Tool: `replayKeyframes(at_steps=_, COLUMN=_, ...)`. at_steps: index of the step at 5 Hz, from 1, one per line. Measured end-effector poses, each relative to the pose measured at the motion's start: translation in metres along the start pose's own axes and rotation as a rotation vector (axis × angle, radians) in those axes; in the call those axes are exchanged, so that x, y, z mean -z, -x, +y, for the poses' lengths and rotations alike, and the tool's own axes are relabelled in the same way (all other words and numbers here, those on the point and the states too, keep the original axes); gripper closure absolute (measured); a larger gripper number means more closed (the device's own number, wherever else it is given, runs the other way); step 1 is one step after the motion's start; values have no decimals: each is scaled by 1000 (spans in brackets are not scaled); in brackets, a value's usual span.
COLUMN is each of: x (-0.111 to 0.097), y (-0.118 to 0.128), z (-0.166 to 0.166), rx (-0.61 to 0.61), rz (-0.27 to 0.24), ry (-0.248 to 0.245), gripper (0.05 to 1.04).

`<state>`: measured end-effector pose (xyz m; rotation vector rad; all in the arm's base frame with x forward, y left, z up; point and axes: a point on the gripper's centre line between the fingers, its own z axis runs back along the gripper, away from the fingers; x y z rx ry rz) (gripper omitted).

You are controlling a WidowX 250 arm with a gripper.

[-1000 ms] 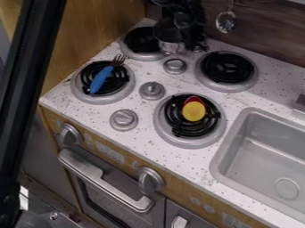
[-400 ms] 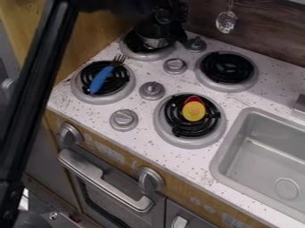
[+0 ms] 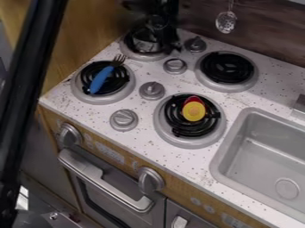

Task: Move the silver pot to the upper left burner

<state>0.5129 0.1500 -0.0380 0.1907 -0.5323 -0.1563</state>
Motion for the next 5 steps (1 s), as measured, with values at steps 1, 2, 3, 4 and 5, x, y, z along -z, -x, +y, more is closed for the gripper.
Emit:
replayKeyframes(at_steps=1, x=-26, y=0, z=-8, rx=2, rz=-47, ry=16, gripper=228)
replayKeyframes(at_steps=2, x=-61, y=-1, z=-23, rx=19, rz=-76, ry=53, gripper=83)
replayKeyframes(at_steps=3, x=-82, y=15, z=-36, rx=66, rz=33, ry=79, gripper=83)
replayKeyframes(at_steps=4, x=-86, y=40, z=-55, rx=69, rz=203, ry=120, gripper=83)
replayKeyframes(at_steps=5, x=-92, y=57, z=-66, rx=47, rz=327, ry=163, gripper=83)
